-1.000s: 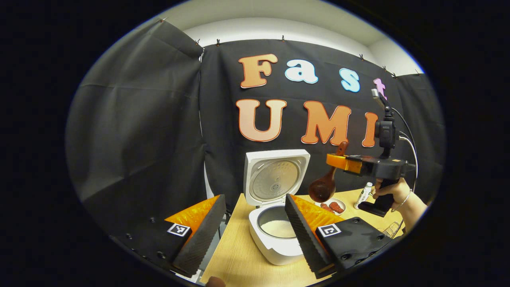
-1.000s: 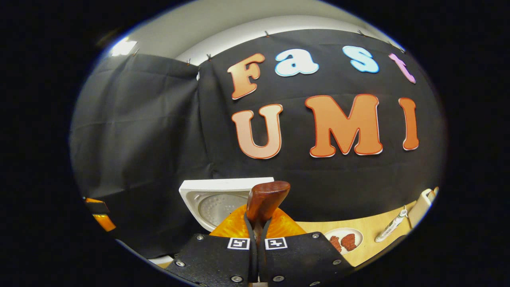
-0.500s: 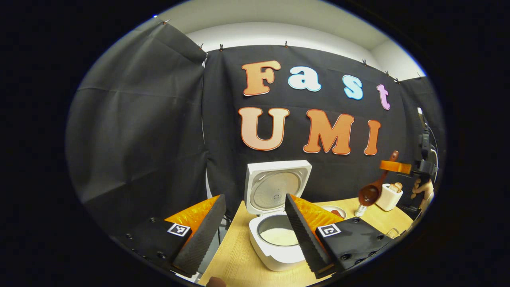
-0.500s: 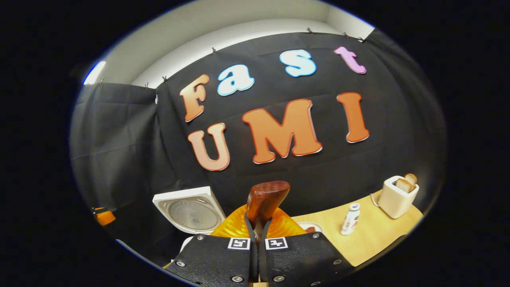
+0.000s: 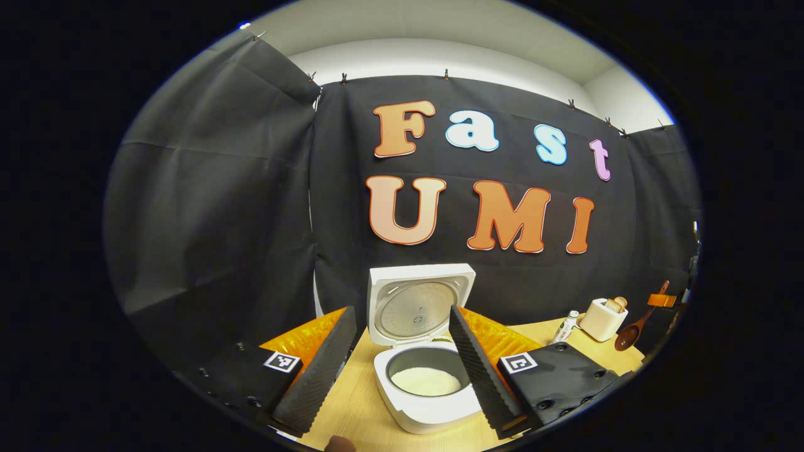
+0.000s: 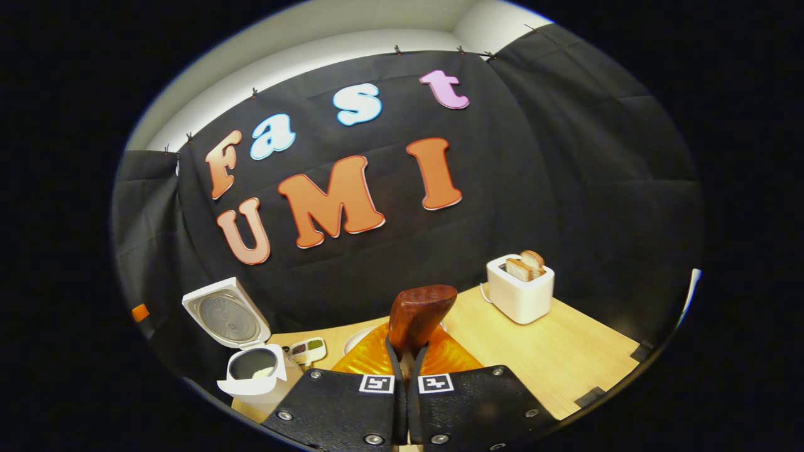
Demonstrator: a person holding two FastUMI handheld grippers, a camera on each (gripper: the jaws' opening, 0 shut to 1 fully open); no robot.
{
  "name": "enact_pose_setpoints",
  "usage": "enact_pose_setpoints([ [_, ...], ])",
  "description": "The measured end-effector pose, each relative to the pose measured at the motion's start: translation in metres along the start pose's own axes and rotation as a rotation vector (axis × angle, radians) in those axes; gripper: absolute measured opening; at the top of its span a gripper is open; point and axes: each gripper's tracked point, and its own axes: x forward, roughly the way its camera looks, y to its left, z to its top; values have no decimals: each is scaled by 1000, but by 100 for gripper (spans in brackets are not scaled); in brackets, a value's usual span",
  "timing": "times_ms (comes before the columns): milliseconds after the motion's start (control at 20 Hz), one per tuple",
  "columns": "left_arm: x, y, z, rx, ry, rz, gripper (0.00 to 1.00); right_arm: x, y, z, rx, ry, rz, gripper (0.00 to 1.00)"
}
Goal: Close the left gripper, press the button to open the rice cooker; take a wooden spoon from the chopstick holder with the right hand, scoop a spoonful of rice and pour it into the rice cooker, then put the wooden spoon back into the chopstick holder.
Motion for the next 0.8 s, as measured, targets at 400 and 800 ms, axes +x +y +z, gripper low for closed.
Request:
enact_pose_setpoints([
  [400, 3, -29, -5, 16, 28, -20, 100, -15, -67, -79, 112, 87, -112, 0],
  [800, -2, -23, -8, 5, 43, 25, 100, -5, -76, -138, 69, 147, -125, 0],
])
